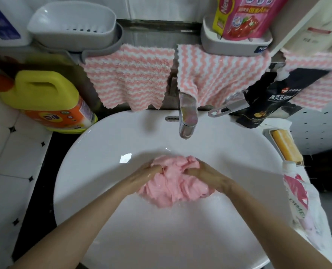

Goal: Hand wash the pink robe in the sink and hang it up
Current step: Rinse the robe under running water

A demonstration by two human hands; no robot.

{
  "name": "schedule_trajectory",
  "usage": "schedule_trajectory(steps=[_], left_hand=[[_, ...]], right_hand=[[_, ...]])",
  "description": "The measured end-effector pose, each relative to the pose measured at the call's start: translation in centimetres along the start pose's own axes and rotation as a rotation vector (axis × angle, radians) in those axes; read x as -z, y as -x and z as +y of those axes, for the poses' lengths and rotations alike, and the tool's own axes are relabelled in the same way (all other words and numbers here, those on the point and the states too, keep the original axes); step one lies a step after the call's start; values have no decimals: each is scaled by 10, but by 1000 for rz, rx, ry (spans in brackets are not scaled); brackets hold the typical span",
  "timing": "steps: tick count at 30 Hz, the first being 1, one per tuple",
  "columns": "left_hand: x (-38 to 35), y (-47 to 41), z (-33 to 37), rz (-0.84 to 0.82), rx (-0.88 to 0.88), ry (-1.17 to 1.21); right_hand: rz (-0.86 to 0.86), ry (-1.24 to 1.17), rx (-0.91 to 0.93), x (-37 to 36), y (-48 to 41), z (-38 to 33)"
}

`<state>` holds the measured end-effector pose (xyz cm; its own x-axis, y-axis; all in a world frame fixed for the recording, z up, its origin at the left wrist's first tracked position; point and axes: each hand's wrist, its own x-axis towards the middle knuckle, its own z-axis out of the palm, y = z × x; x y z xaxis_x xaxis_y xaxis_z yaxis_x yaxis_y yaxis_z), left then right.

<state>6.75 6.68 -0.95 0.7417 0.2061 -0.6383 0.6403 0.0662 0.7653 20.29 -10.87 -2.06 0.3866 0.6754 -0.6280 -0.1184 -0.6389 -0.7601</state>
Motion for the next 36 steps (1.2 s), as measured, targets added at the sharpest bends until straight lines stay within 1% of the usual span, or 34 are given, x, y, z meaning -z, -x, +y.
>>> schedule_trajectory(steps=[2, 3, 4, 6, 7, 8, 9, 10, 11, 12, 13, 14, 15, 17, 18, 19, 21, 22, 24, 27, 30, 33, 36], left_hand=[[2, 4, 2, -4, 114, 174], [0, 12, 10, -11, 224, 227], [0, 9, 4, -9, 311, 261], [1, 5, -3, 7, 393, 247], [2, 1, -8, 44, 401, 117], [1, -5, -12, 83, 374, -39], [-1, -8, -15, 124, 311, -306], [0, -13, -19, 242, 187, -612], [3, -17, -25, 388, 24, -825], [5, -20, -32, 502, -109, -979], [5, -18, -32, 565, -188, -966], [3, -20, -41, 568, -263, -903], [-3, -16, -41, 480, -258, -888], [-21, -16, -57, 328, -334, -1013], [-29, -18, -66, 297, -383, -1077], [-34, -20, -72, 284, -392, -1122], [-39, -26, -78, 321, -409, -1140], [-41, -29, -80, 370, -444, -1127], [-45, -33, -82, 440, -500, -1107], [-48, -44, -86, 527, -516, -1115], [-49, -58, -92, 618, -556, -1179], [-49, -69, -94, 747, -621, -1159], [-52, -79, -93, 774, -660, -1142]], right_hand=[[-3, -79, -125, 8, -1, 3], [13, -75, -193, 10, -1, 6], [37, -61, -249, 10, -1, 9], [132, -25, -346, 5, -4, 16], [199, 49, -378, 1, -4, 18], [277, 172, -394, -4, -4, 21], [383, 330, -389, -9, -4, 24], [513, 499, -345, -15, -2, 28], [634, 645, -270, -22, 0, 32], [720, 758, -186, -28, 3, 37], [804, 820, -94, -34, 5, 44], [862, 819, -36, -38, 8, 48], [891, 784, -4, -42, 10, 49], [844, 750, 52, -49, 10, 51], [784, 778, 96, -53, 8, 51], [714, 822, 136, -57, 5, 52], [570, 887, 156, -61, -4, 57], [526, 907, 151, -63, -7, 61], [500, 931, 151, -64, -13, 67], [533, 937, 166, -64, -23, 68], [651, 972, 238, -68, -32, 65], [742, 948, 303, -71, -43, 69], [802, 939, 332, -74, -54, 68]])
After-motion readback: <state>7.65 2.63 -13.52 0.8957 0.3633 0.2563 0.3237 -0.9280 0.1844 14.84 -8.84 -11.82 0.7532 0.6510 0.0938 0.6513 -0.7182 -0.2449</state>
